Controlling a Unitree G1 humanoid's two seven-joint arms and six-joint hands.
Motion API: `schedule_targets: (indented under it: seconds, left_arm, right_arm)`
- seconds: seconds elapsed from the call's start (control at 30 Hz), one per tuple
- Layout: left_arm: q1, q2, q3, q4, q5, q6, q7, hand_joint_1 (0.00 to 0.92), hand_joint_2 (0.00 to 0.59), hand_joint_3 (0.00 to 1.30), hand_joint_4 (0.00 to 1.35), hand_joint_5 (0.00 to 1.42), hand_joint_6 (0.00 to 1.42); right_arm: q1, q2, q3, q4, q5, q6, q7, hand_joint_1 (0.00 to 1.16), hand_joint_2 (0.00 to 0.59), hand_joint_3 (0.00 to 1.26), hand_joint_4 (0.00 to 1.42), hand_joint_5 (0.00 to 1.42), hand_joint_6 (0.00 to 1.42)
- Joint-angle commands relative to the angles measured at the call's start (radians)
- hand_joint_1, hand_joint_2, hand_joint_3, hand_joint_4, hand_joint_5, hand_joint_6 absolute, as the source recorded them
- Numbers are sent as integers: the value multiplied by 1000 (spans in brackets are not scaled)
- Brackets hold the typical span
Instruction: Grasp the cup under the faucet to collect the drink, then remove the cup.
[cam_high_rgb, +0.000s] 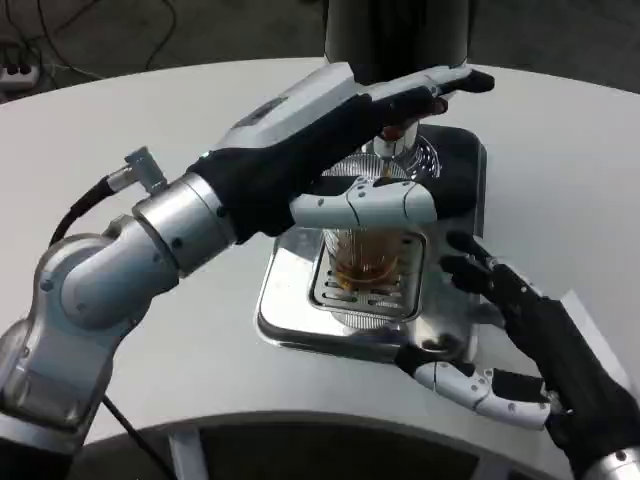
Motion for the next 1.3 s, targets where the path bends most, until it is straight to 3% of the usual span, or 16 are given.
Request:
schedule_targets:
  seconds: [0.03, 0.17, 0.3, 0.47, 0.57, 0.8, 1.3]
  left_arm:
    - [37, 6, -26, -4, 22, -2, -17, 0, 66, 155, 78, 165, 58]
    - [40, 2, -28, -4, 26, -2, -12, 0, 64, 156, 79, 169, 58]
    - [39, -3, -32, -4, 30, -2, -8, 0, 57, 156, 80, 171, 58]
    - [36, -9, -36, 1, 36, -2, 0, 0, 53, 152, 80, 173, 58]
    - [36, -10, -41, 4, 41, -1, 5, 0, 52, 150, 80, 173, 58]
    - [31, -12, -48, 10, 41, 3, 15, 0, 51, 148, 80, 176, 58]
    - [2, 2, -46, 40, 42, 4, 14, 0, 49, 147, 86, 177, 66]
  right_arm:
    - [-28, 46, 20, 50, 7, -52, -65, 816, 163, 122, 171, 158, 255]
    - [-46, 80, 32, 102, 11, -89, -113, 833, 157, 114, 162, 158, 260]
    - [-92, 126, 48, 213, 11, -144, -172, 850, 153, 112, 142, 158, 264]
    - [-157, 150, 40, 333, 20, -188, -215, 851, 148, 112, 130, 148, 266]
    - [-229, 159, 25, 427, 23, -204, -248, 852, 148, 105, 118, 147, 267]
    - [-330, 177, 21, 552, 24, -240, -298, 852, 148, 94, 115, 134, 257]
    - [-468, 210, 25, 751, 24, -311, -367, 833, 153, 83, 106, 122, 220]
